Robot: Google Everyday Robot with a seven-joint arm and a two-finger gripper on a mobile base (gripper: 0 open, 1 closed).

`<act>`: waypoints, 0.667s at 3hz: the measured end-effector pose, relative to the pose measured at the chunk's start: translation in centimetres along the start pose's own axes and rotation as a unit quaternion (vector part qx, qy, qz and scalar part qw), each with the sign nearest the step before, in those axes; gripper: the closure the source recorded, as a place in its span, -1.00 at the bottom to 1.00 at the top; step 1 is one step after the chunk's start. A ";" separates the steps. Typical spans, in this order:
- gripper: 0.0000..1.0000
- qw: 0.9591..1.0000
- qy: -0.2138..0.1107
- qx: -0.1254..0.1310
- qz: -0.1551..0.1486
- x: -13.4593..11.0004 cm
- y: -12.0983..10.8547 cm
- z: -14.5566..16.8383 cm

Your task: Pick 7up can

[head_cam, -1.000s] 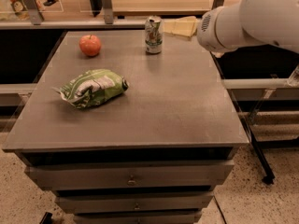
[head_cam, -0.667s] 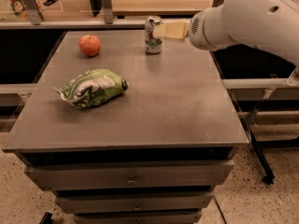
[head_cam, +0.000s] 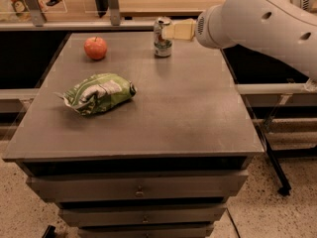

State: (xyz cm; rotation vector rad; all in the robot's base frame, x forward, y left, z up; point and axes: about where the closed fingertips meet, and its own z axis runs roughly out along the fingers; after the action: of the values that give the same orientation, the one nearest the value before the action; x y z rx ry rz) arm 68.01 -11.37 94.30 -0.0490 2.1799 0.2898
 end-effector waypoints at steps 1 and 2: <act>-1.00 1.000 -0.010 0.000 -0.014 -0.4 0.4 0.7; -1.00 0.998 -0.045 -0.005 -0.038 -1.5 2.1 2.4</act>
Offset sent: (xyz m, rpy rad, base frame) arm 0.0550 0.0504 0.0078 -0.1021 -0.2552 0.0519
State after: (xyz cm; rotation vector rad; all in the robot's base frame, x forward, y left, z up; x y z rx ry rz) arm 70.46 -8.86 94.54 -0.1217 2.0822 0.2561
